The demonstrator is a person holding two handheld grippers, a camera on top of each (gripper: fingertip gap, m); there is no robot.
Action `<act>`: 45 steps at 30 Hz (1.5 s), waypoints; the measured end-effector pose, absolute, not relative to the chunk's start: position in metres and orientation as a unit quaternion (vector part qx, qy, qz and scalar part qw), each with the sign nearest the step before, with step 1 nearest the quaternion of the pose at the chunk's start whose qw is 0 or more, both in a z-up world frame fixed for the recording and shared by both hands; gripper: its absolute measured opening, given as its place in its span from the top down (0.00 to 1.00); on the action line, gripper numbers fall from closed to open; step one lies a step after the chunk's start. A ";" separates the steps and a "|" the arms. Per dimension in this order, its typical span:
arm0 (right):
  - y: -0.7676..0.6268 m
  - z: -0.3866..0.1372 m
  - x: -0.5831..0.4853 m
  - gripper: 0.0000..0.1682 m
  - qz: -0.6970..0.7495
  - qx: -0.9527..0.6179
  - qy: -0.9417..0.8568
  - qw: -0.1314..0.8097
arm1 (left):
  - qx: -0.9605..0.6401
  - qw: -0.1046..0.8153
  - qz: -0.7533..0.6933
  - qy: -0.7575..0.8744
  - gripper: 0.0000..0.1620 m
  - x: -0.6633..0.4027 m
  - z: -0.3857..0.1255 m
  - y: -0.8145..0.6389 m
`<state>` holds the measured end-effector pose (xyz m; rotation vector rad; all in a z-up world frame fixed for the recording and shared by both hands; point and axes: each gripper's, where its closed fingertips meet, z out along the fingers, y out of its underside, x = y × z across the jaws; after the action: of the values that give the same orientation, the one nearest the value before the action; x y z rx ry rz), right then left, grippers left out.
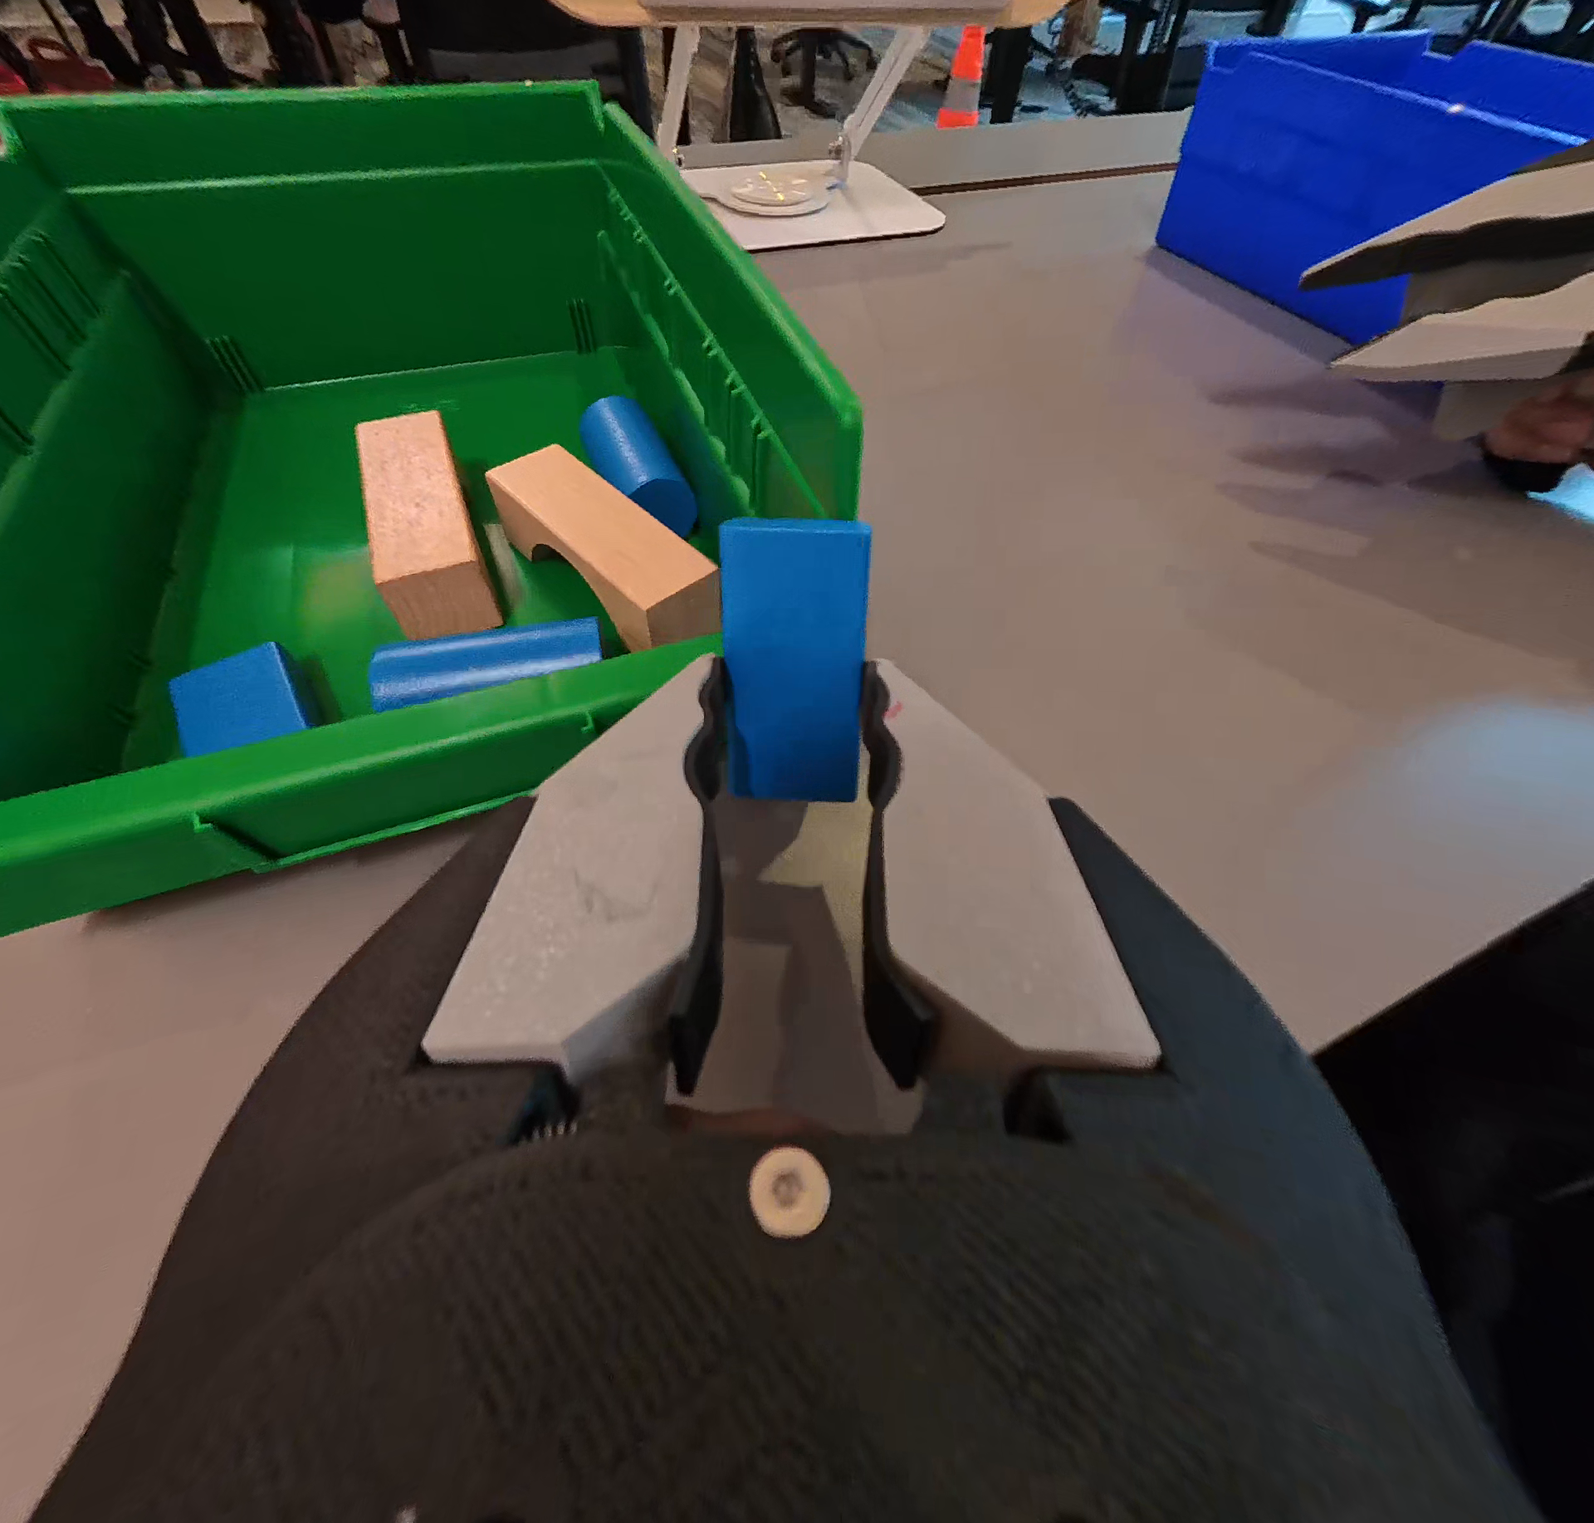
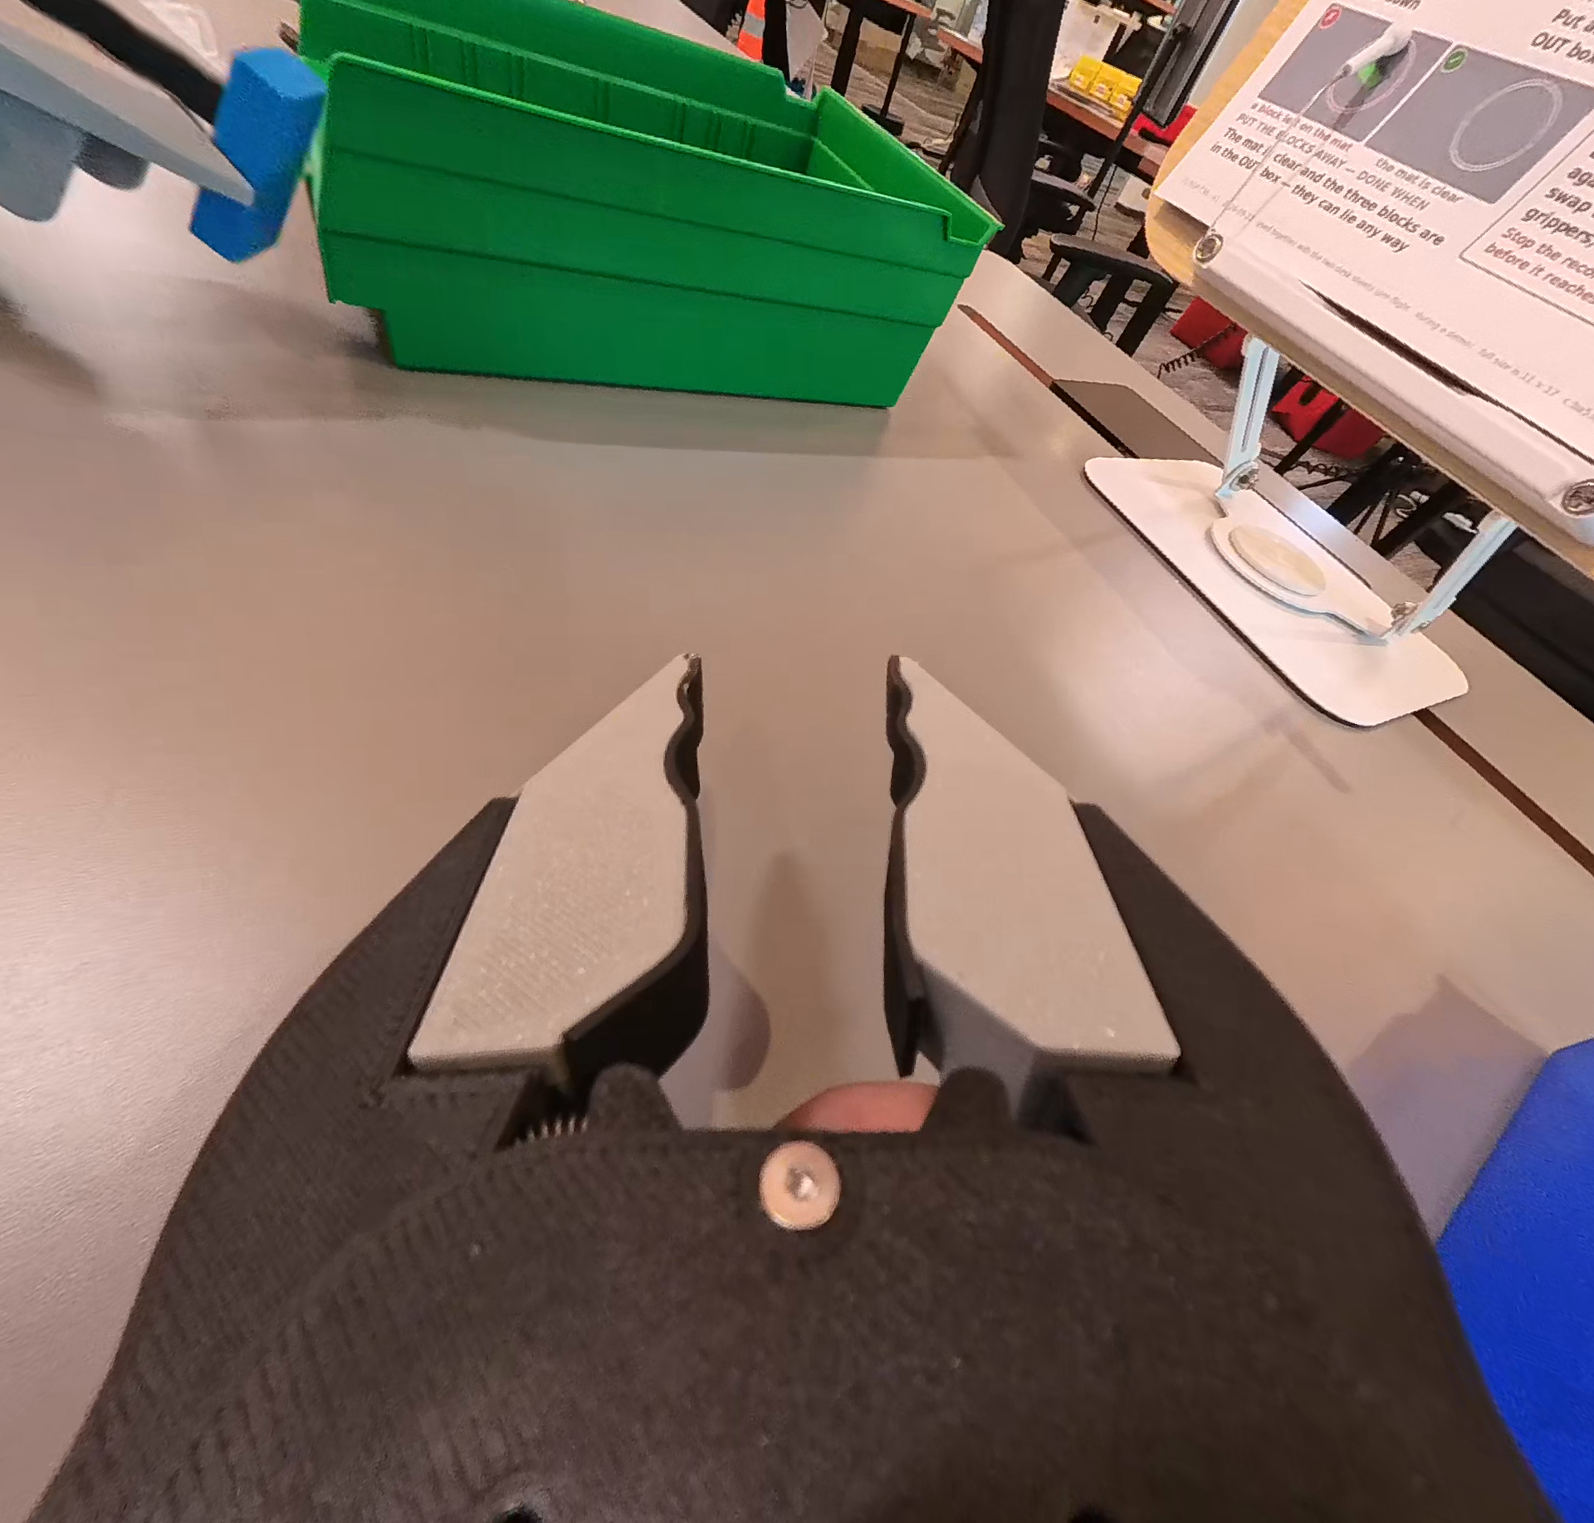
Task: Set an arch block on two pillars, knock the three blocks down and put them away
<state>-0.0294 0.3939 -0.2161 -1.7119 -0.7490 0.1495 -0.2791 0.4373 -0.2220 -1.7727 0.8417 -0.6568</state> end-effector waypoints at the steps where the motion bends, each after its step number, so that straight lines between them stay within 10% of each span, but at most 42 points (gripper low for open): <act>1: 0.393 -0.216 -0.030 0.76 0.069 -0.734 -0.324 0.592 | -0.726 0.513 -0.289 0.356 0.82 -0.274 -0.213 0.430; 16: 0.323 -0.136 -0.059 0.74 0.424 -0.585 -0.330 0.608 | -0.427 0.418 -0.520 0.610 0.82 -0.059 -0.155 0.324; 45: 0.417 -0.215 -0.011 0.82 0.208 -0.747 -0.308 0.551 | -0.615 0.347 -0.484 0.517 0.69 -0.037 -0.215 0.405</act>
<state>-0.0112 0.4168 -0.2151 -1.7664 -0.7291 0.4923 -0.0368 0.4050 -0.2146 -1.5947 1.3410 -1.2551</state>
